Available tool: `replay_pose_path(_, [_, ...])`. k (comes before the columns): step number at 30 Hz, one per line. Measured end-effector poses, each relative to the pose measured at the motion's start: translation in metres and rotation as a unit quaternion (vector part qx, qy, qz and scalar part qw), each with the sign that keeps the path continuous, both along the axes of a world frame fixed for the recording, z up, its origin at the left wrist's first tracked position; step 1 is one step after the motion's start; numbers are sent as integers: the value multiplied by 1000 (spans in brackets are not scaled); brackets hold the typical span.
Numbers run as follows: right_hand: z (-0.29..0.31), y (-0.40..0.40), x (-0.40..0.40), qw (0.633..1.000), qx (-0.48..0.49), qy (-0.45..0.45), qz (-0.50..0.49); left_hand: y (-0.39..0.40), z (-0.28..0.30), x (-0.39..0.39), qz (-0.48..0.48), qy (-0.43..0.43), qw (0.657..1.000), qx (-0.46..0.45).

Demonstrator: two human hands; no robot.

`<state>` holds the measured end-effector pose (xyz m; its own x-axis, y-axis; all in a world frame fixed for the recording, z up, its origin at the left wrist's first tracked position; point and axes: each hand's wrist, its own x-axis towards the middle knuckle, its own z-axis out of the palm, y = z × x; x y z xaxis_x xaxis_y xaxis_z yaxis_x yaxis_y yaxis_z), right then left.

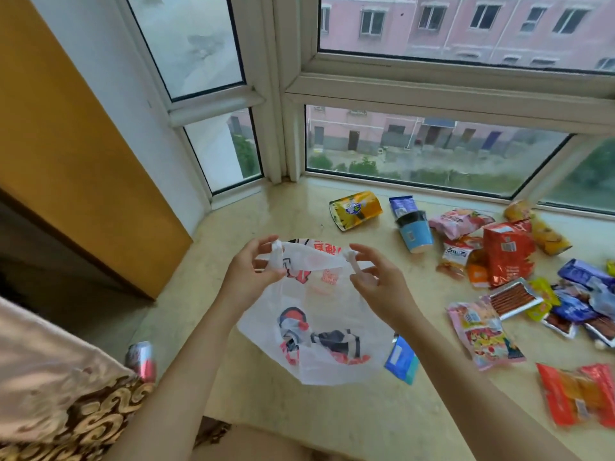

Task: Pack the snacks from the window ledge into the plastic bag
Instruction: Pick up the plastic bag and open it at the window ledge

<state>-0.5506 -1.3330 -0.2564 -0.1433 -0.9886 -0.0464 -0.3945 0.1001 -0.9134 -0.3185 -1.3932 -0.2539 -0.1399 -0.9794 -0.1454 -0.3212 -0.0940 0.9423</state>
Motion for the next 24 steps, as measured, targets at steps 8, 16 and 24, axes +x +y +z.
replay_pose_path(8, [-33, -54, 4, 1000, -16, 10, 14, -34, -30, 4, 29, -4, 1000, 5])
replay_pose_path(16, [-64, -75, -8, 1000, 1, 31, 2, -40, -57, -1, 87, 24, 996, 12])
replay_pose_path(24, [-85, -69, -18, 998, 38, 57, 12, -31, -79, -5, 98, -21, 994, 48])
